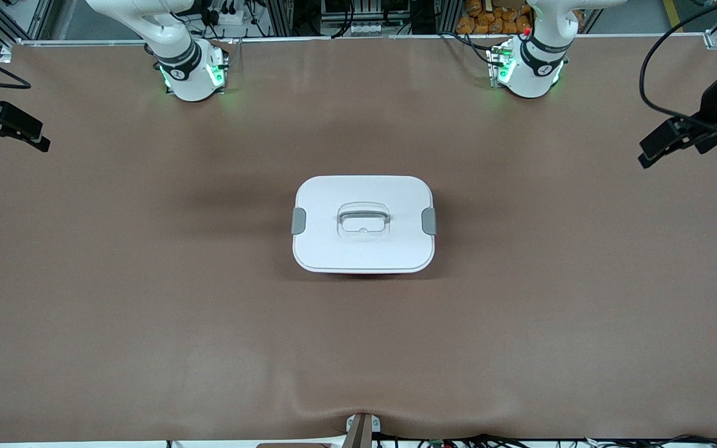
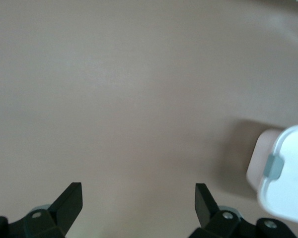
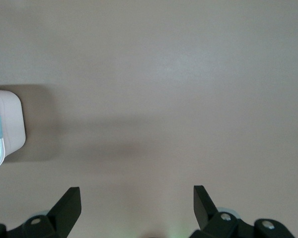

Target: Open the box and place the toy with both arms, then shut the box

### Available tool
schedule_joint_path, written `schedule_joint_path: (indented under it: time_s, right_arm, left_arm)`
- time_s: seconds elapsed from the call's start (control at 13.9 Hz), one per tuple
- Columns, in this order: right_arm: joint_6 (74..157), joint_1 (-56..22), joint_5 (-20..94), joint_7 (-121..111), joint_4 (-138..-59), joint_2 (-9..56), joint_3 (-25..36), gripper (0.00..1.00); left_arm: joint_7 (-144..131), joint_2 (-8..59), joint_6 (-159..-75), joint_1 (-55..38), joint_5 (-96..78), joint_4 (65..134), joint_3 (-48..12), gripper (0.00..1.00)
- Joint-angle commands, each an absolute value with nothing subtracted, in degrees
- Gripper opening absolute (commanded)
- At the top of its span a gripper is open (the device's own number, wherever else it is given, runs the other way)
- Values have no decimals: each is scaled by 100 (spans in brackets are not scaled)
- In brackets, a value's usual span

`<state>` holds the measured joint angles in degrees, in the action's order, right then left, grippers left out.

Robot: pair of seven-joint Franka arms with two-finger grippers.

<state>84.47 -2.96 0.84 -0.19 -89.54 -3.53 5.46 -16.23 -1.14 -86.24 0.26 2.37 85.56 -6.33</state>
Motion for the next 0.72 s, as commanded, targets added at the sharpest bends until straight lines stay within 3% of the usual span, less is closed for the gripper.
schedule_joint_path:
  time_s: [0.0,0.65]
  right_arm:
    - [8429,-343,-26,62,-8903,-334,527,100]
    - [8394,-281,-44,62,-8903,-316,554,100]
  left_arm:
    - [-1143,-281,-8307,-18,105,8683,-466,100]
    - [-677,-352,-8411,-18,-148,8868,-396,100]
